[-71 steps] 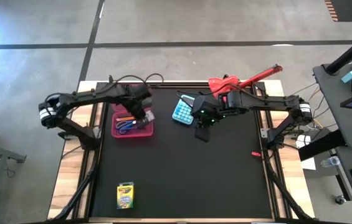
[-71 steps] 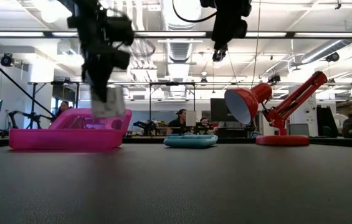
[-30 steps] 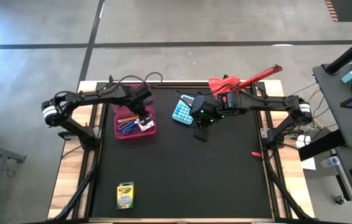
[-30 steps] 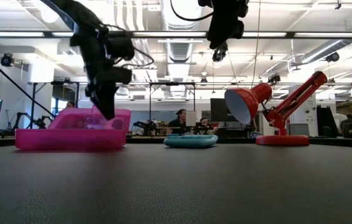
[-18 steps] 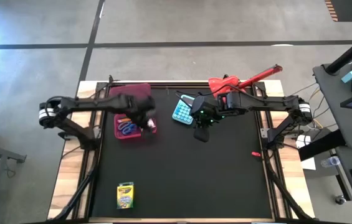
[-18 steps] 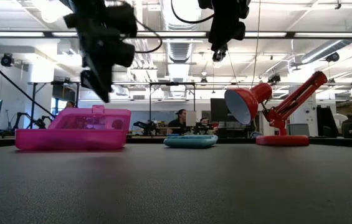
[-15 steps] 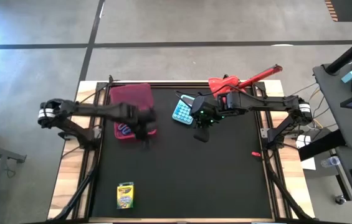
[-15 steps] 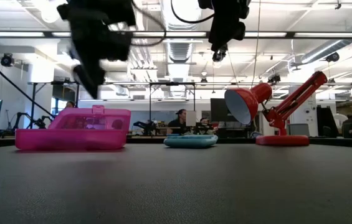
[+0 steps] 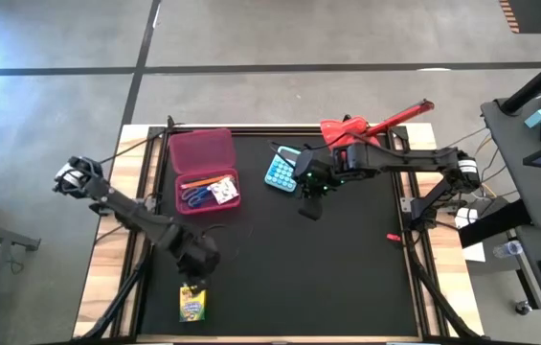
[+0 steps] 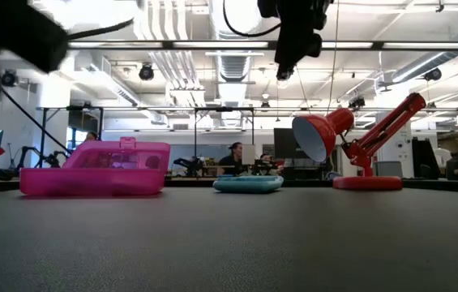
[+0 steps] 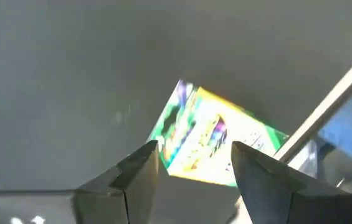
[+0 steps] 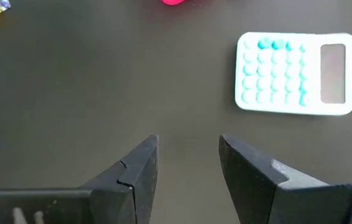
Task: Pack school essentials
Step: Put the crayon box into the red supply box
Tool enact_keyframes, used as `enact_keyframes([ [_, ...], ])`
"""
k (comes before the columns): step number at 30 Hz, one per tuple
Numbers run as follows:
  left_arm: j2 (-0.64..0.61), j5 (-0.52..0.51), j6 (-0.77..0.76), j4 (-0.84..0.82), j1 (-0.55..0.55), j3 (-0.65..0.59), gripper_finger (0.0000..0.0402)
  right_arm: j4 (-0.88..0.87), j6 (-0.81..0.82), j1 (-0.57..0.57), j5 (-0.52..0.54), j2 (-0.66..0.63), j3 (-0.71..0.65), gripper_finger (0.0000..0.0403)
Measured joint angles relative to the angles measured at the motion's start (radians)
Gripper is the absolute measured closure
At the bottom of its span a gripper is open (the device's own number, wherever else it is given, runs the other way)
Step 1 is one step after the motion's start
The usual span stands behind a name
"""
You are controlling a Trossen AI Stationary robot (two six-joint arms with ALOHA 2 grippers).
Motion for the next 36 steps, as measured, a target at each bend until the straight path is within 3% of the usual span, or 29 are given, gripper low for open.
enact_keyframes([
  [7,0.004,-0.023,-0.418,0.010,-0.177,-0.011,0.0217,0.002,0.103,0.013,-0.001,0.000,-0.058,0.0243],
  [13,0.042,-0.072,-0.664,0.051,-0.279,-0.011,0.0217,0.004,0.123,0.055,-0.002,0.000,-0.082,0.0243],
  [17,0.064,-0.121,-0.714,0.160,-0.306,-0.010,0.0217,0.003,0.123,0.080,-0.002,0.000,-0.095,0.0243],
  [31,0.169,-0.110,-0.770,0.201,-0.314,-0.006,0.0217,0.001,0.137,0.133,-0.005,0.000,-0.097,0.0243],
  [36,0.180,-0.171,-0.768,0.264,-0.296,-0.006,0.0217,0.002,0.137,0.140,-0.005,0.000,-0.097,0.0243],
])
